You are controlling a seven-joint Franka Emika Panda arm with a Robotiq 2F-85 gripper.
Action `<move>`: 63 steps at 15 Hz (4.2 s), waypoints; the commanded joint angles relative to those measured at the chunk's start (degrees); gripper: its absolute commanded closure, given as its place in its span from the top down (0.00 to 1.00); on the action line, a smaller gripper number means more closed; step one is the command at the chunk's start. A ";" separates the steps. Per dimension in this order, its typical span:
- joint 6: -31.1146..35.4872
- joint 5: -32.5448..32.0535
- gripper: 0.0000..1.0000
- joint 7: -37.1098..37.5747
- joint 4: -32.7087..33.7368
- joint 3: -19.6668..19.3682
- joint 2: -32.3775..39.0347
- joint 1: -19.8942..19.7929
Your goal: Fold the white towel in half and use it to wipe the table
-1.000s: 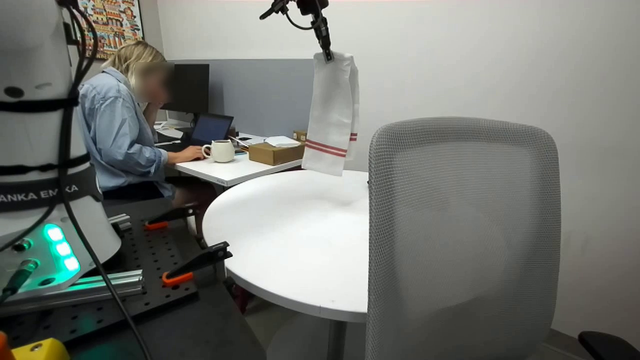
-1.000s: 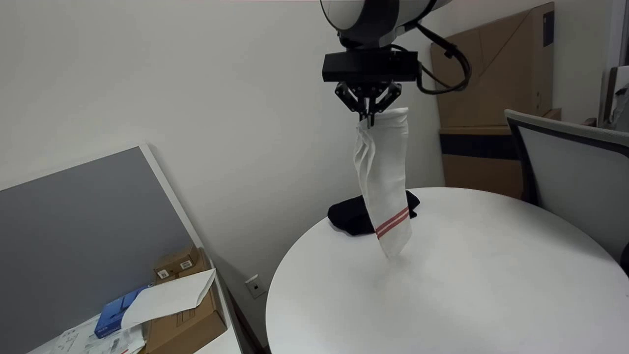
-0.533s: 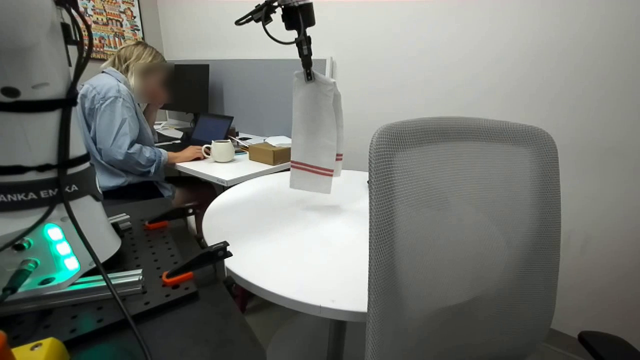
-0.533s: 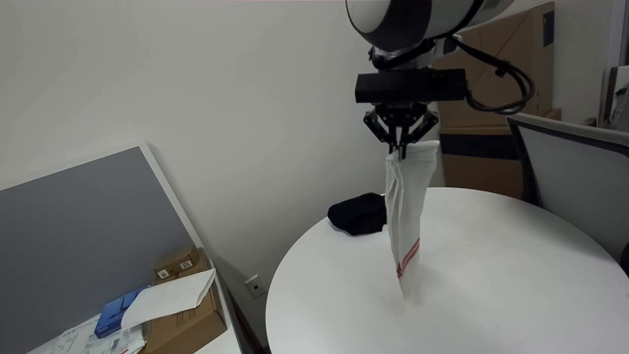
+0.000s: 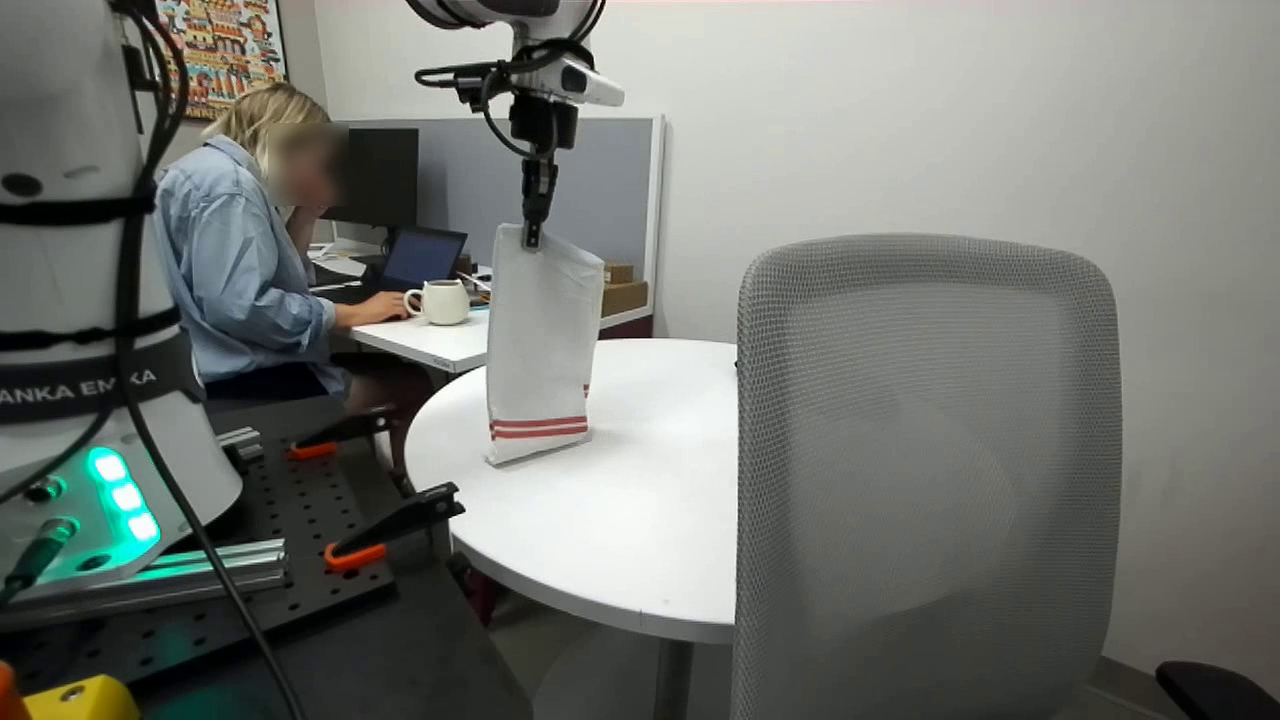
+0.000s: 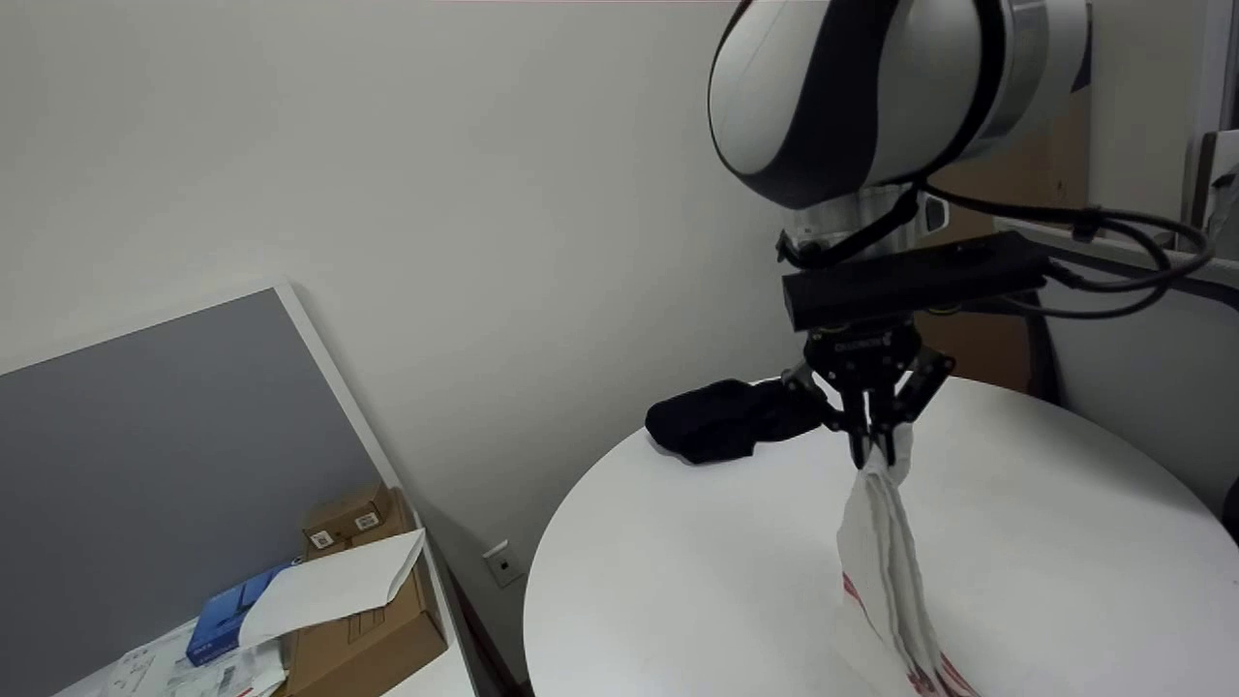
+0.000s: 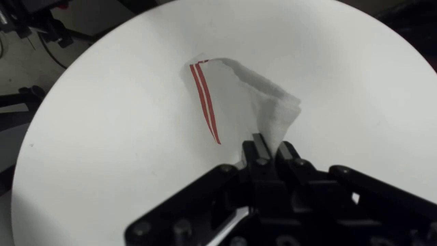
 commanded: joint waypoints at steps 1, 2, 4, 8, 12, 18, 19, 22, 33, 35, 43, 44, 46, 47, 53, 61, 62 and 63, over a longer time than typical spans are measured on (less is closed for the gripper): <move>-4.63 -0.59 0.07 -5.92 1.95 0.12 4.29 -1.45; -6.23 -2.41 0.06 -5.81 2.50 0.07 5.43 -2.17; -9.21 -6.41 0.07 -4.50 3.49 -0.28 7.11 -3.71; -10.45 -11.20 0.07 -6.26 4.69 -0.94 10.13 -4.90; -9.79 -15.51 0.07 -6.30 4.98 -1.20 12.97 -5.04; -1.26 -31.64 0.08 2.23 9.47 -2.98 22.02 -4.98; 1.39 -33.89 0.07 4.57 11.44 -3.29 24.72 -4.35; 5.67 -36.35 0.07 7.25 17.09 -4.06 31.64 -2.01; 3.58 -18.56 0.06 -10.38 18.20 1.72 38.52 3.33; 1.97 -17.25 0.07 -11.09 17.10 1.95 37.88 3.93; -4.37 -14.05 0.59 -11.86 13.52 1.84 36.90 3.79; -4.41 -14.02 0.67 -11.72 13.33 1.85 36.62 3.91; -3.84 -15.01 0.82 -11.15 12.61 1.66 35.81 4.42; -2.82 -15.71 0.88 -11.39 12.05 1.57 35.16 4.51; 3.79 -12.72 1.00 -27.66 8.84 4.01 29.17 0.70; 14.22 -26.01 1.00 -19.82 6.58 -0.08 29.39 3.61; 15.69 -27.30 1.00 -19.16 6.12 -0.27 29.88 3.92; 17.08 -28.17 1.00 -18.73 5.67 -0.41 30.50 4.17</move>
